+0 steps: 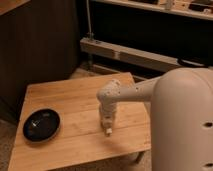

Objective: Place the bottle in the ceramic bowl

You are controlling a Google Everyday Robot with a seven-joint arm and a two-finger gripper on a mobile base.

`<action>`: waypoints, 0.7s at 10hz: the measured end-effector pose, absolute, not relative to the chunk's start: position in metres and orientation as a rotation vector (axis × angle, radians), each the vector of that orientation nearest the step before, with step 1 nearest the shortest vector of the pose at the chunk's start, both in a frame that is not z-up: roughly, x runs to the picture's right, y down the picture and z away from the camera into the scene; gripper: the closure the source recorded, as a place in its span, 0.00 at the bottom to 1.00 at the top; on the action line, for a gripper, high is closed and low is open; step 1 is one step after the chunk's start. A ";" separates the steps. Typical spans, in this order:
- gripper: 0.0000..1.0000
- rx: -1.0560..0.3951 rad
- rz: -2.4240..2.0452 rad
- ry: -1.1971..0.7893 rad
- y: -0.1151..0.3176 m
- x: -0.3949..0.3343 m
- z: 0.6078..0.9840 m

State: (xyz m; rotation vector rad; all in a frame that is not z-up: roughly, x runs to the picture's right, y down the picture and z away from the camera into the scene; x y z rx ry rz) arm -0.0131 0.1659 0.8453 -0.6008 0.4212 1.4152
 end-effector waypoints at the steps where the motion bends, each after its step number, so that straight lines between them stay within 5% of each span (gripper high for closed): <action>1: 0.90 -0.606 1.397 0.400 0.161 -0.027 0.843; 7: 0.90 -0.694 1.133 0.071 0.121 -0.195 0.767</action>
